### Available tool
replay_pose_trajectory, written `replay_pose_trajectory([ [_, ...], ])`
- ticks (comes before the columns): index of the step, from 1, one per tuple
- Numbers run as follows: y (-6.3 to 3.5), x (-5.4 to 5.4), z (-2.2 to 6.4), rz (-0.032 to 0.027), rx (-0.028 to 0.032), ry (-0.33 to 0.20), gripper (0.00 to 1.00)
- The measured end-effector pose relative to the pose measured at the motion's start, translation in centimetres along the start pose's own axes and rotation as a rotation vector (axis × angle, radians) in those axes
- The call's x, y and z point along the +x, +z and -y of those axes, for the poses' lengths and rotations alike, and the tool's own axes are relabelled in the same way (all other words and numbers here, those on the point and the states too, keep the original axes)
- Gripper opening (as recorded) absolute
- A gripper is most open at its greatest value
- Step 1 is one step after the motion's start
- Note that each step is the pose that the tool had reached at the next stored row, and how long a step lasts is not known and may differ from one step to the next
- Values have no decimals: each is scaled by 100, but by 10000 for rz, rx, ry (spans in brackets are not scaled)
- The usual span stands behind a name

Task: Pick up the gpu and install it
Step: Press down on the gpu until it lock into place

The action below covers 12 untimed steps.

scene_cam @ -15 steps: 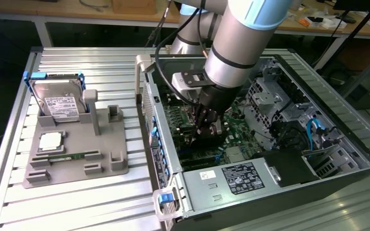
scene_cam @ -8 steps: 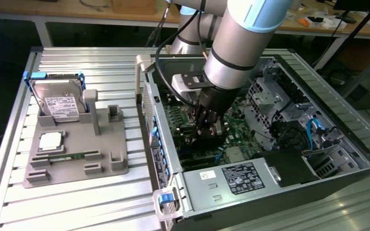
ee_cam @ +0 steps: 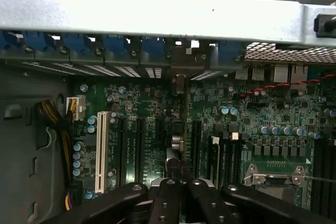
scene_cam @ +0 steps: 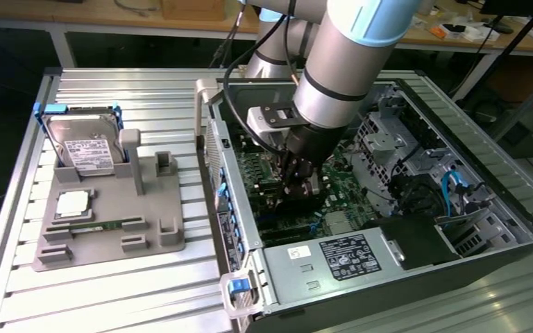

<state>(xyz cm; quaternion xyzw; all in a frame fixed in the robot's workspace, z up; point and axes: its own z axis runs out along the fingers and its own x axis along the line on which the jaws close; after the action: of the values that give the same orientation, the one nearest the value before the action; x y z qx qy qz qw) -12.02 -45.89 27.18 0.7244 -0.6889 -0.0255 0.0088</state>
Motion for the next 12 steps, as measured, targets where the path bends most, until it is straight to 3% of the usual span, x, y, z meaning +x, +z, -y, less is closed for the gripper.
replay_pose_trajectory([
  [8,-127,-3,-6,-5,-2,-1,11],
  [12,-133,-3,-6,-3,0,-1,11],
])
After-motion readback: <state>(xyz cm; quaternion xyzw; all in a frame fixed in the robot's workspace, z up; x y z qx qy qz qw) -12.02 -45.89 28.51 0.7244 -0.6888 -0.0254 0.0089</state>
